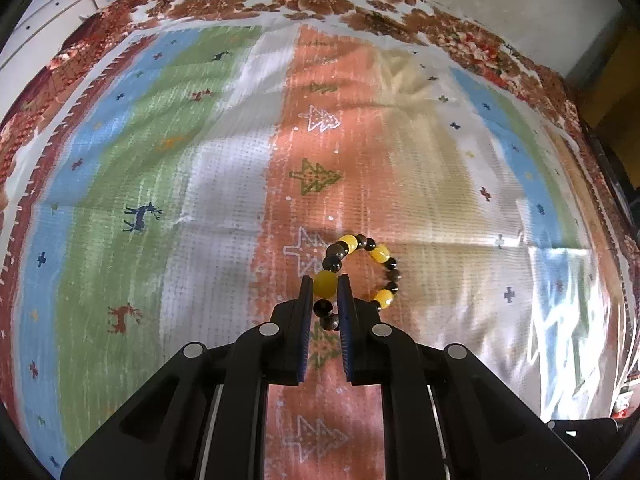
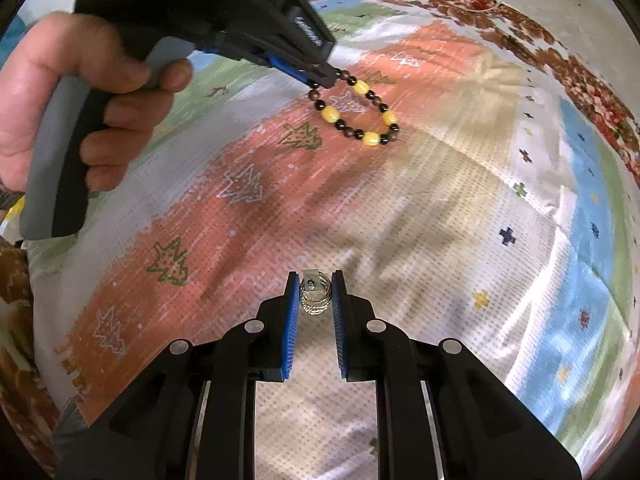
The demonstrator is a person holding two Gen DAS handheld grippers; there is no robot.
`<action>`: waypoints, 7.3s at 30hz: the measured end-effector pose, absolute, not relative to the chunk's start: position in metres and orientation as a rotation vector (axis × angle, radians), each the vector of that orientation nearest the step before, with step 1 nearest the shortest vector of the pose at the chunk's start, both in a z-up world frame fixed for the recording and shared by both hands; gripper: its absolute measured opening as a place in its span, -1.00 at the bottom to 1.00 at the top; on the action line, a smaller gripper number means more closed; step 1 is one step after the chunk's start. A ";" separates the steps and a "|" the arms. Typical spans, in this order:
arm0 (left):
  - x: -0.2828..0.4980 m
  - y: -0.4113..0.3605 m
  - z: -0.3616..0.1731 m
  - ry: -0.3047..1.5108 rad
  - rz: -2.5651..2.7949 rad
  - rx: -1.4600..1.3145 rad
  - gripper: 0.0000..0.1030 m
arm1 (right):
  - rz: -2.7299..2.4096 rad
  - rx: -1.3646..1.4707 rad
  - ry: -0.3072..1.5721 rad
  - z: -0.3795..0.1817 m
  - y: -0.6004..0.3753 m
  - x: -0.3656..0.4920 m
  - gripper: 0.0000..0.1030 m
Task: Organize jewelry
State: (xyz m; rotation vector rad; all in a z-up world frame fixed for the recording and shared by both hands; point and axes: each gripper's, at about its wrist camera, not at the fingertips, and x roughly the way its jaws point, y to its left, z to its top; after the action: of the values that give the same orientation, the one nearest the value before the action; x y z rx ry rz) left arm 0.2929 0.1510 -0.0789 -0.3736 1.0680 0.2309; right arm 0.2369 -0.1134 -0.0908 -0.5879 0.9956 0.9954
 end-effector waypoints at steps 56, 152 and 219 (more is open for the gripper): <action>0.140 0.049 0.026 0.826 -0.037 -0.304 -0.78 | 0.824 -0.244 0.825 -0.019 -0.212 0.212 -0.67; -0.038 -0.022 -0.001 0.800 -0.054 -0.167 0.45 | 0.836 -0.122 0.687 -0.006 -0.317 0.069 0.66; -0.048 -0.034 -0.003 0.734 -0.027 -0.078 0.89 | 0.792 -0.144 0.699 -0.014 -0.332 0.051 0.87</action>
State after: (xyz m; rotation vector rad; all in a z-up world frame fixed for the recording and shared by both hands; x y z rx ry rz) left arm -0.0475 -0.0344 -0.0028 -0.0775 0.7338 -0.0271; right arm 0.0510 -0.3316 -0.0143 -0.1440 0.6989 0.7923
